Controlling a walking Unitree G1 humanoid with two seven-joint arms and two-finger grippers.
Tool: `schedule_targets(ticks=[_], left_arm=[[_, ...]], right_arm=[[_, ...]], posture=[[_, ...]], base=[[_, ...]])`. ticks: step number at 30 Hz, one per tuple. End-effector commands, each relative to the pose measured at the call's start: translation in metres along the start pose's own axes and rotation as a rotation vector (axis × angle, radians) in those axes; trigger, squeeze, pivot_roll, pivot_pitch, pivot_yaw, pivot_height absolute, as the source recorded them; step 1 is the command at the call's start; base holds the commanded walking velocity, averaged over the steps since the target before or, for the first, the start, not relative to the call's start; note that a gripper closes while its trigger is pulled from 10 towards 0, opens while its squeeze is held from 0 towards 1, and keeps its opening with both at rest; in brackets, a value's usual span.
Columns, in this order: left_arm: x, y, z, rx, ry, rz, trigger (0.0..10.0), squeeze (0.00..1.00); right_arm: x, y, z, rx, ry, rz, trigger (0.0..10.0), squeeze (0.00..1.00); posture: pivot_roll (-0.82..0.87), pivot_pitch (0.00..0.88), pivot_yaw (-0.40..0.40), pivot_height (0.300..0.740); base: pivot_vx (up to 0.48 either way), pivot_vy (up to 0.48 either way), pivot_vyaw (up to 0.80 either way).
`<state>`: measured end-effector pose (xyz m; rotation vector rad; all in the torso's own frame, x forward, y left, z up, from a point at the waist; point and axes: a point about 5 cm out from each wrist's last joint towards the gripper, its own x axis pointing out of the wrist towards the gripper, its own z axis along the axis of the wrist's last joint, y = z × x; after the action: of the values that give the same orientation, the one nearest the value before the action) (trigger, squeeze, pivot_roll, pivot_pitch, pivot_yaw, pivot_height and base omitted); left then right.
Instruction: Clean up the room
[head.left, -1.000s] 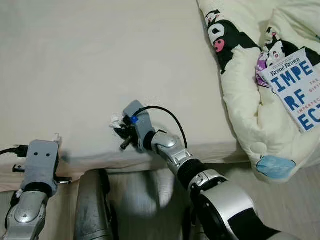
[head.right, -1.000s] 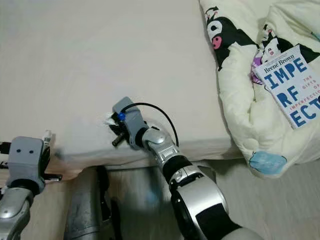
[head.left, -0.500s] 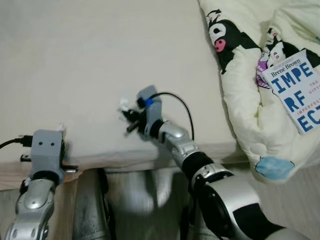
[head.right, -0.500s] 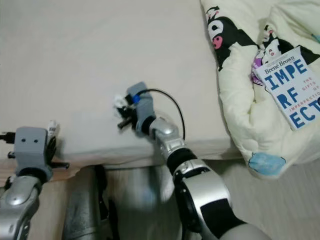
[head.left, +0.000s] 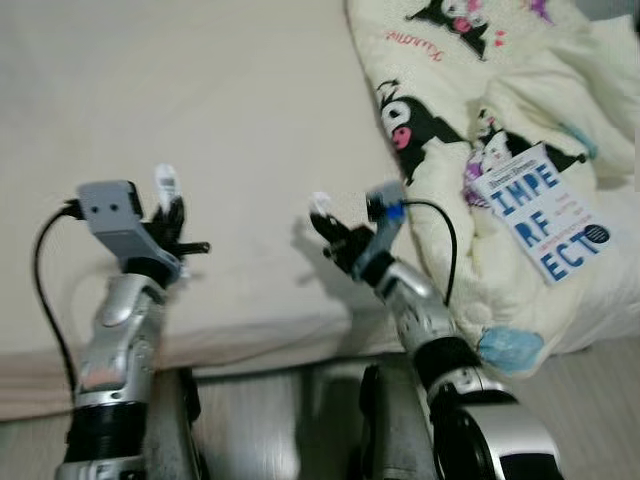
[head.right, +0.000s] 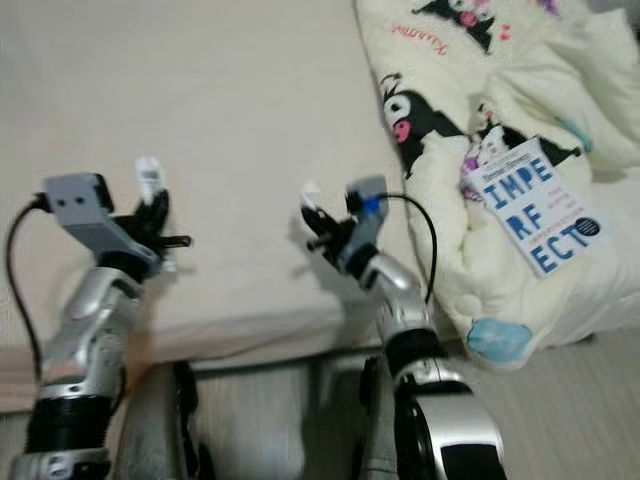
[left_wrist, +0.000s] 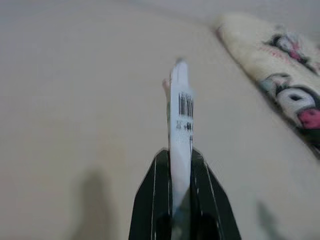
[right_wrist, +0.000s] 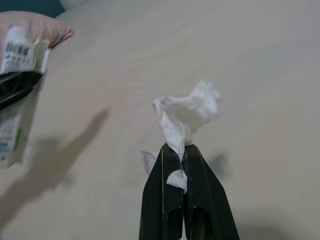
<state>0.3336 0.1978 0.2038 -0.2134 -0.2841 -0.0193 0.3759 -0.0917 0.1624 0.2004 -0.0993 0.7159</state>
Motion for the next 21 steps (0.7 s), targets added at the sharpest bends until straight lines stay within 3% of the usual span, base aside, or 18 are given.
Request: schedule_targets(ticks=[1,6,8,12,15,17,19,20,21], left_arm=[[0.001,-0.002,-0.012,-0.014,0.032,-0.003,10.0,0.0],[0.002,-0.002,-0.035,0.027,0.108,-0.008,10.0,0.0],[-0.007,0.01,-0.058,0.038,0.206,0.016,10.0,0.0],[-0.015,0.019,-0.07,0.035,0.252,0.034,10.0,0.0],[-0.02,0.025,-0.075,0.015,0.263,0.047,10.0,0.0],[-0.036,0.041,-0.096,0.033,0.344,0.079,10.0,0.0],[-0.036,0.041,-0.096,0.033,0.344,0.079,10.0,0.0],[-0.048,0.051,-0.112,0.052,0.415,0.104,10.0,0.0],[-0.073,0.065,-0.134,0.059,0.53,0.159,10.0,0.0]], right_arm=[[-0.005,-0.001,-0.009,0.002,0.034,-0.012,0.0,0.0],[-0.022,-0.001,-0.041,-0.007,0.162,-0.074,0.0,0.0],[-0.037,0.003,-0.066,-0.021,0.258,-0.11,0.0,0.0],[-0.044,0.006,-0.077,-0.013,0.289,-0.126,0.0,0.0],[-0.047,0.007,-0.079,-0.005,0.29,-0.131,0.0,0.0],[-0.051,0.008,-0.084,-0.005,0.308,-0.146,0.0,0.0],[-0.051,0.008,-0.084,-0.005,0.308,-0.146,0.0,0.0],[-0.054,0.007,-0.089,-0.001,0.33,-0.159,0.0,0.0],[-0.062,0.007,-0.104,-0.016,0.411,-0.18,0.0,0.0]], posture=[[-0.02,0.114,-0.096,0.505],[-0.04,0.078,-0.076,0.52],[-0.05,0.069,-0.058,0.53],[-0.05,0.061,-0.053,0.54],[-0.05,0.059,-0.048,0.545],[-0.04,0.046,-0.042,0.555],[-0.04,0.046,-0.042,0.555],[-0.05,0.042,-0.04,0.56],[-0.04,0.033,-0.036,0.565]], base=[[0.0,0.0,0.0],[0.0,0.0,0.0],[-0.433,0.0,0.0],[-0.48,0.0,0.0],[0.0,0.0,0.0],[0.0,0.0,0.0],[0.0,0.0,0.0],[0.0,0.0,0.0],[0.0,0.0,0.0]])
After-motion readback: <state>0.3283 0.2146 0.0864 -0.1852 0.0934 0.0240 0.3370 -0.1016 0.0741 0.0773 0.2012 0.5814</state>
